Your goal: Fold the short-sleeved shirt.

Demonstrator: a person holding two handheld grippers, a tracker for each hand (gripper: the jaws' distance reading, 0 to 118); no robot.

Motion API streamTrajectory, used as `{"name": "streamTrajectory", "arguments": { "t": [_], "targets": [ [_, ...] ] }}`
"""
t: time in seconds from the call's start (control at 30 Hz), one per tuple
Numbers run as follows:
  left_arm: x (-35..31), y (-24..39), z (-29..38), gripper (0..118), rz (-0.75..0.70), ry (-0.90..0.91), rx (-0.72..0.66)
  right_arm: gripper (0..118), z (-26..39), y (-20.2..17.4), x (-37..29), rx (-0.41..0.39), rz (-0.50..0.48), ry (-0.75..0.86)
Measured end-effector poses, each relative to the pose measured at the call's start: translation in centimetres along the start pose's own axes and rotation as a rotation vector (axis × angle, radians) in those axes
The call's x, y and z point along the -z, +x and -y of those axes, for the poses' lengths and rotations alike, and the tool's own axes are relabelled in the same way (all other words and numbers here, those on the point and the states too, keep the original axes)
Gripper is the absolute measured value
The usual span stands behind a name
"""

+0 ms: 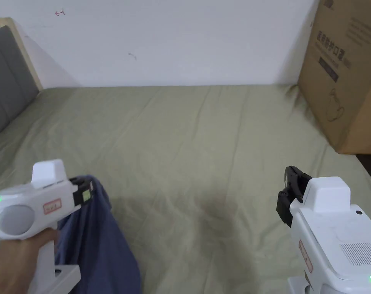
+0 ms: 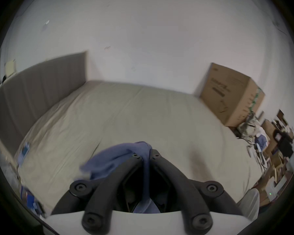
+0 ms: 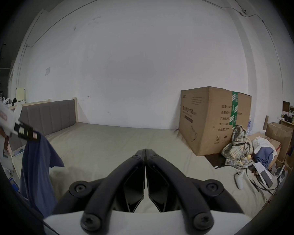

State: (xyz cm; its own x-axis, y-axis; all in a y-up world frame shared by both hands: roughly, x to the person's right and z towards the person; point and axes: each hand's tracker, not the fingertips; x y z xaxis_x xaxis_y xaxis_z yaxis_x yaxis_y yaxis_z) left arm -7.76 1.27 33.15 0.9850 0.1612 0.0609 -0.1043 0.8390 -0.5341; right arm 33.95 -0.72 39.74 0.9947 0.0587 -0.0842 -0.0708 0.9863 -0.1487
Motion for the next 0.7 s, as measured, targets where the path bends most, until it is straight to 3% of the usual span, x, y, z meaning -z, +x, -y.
{"name": "streamTrajectory", "arguments": {
  "t": [0.37, 0.57, 0.7],
  "targets": [
    [0.9, 15.5, -7.2, 1, 0.344, 0.076, 0.166, 0, -0.4, 5.7, -3.2, 0.001, 0.123, 0.029],
    [3.1, 21.8, -6.3, 1, 0.488, 0.049, 0.205, 0, -0.4, 8.1, -4.6, -0.009, 0.195, 0.026],
    [6.3, 24.2, -3.0, 1, 0.508, -0.079, 0.292, 0, 0.0, 9.0, -5.1, -0.003, 0.223, 0.018]
  ]
}}
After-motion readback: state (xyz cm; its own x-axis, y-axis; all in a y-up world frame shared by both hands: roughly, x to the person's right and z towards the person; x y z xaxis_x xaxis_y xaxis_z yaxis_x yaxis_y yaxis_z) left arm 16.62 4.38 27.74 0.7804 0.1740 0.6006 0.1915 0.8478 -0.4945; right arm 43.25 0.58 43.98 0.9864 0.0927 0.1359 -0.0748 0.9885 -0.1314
